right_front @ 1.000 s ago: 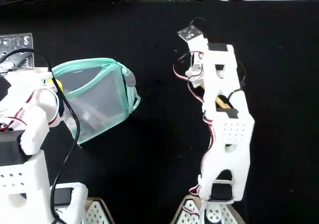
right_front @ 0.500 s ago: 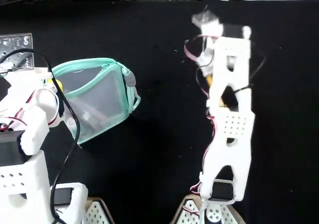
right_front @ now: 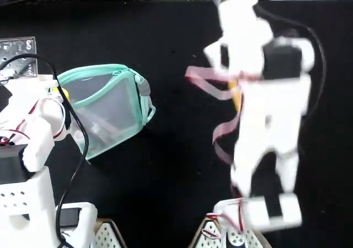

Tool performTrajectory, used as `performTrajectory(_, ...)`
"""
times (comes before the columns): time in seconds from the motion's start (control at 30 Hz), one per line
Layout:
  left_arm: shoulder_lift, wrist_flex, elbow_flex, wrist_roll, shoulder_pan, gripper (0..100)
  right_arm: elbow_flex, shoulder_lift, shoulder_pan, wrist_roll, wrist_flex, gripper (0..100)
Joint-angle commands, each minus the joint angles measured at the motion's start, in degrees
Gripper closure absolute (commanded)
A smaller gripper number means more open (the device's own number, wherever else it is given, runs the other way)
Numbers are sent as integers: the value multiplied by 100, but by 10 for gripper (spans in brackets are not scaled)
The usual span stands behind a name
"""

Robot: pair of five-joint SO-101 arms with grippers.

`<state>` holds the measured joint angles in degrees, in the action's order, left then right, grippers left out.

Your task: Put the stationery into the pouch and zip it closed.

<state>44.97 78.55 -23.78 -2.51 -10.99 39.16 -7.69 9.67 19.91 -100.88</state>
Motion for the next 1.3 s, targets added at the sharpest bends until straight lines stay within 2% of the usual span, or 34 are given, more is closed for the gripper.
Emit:
performTrajectory(0.0,-202,62,-998,0,66,967,-462,-1727,835,-396,149,986)
performTrajectory(0.2,-202,62,-998,0,66,967,-1332,-3670,2092,-1187,1495,986)
performTrajectory(0.4,-202,53,-1103,0,66,967,-3125,-4796,2409,-1275,3262,986)
performTrajectory(0.67,-202,53,-1103,0,75,967,-6325,-6422,2796,-1284,6954,986)
performTrajectory(0.8,-202,53,-1103,0,75,967,-7433,-7108,3358,-1284,8431,986)
performTrajectory(1.0,-202,88,-1112,9,426,969,-7644,-7125,3903,-1284,8738,986)
performTrajectory(1.27,-193,105,-1121,18,488,970,-7785,-5895,3982,-1284,8765,986)
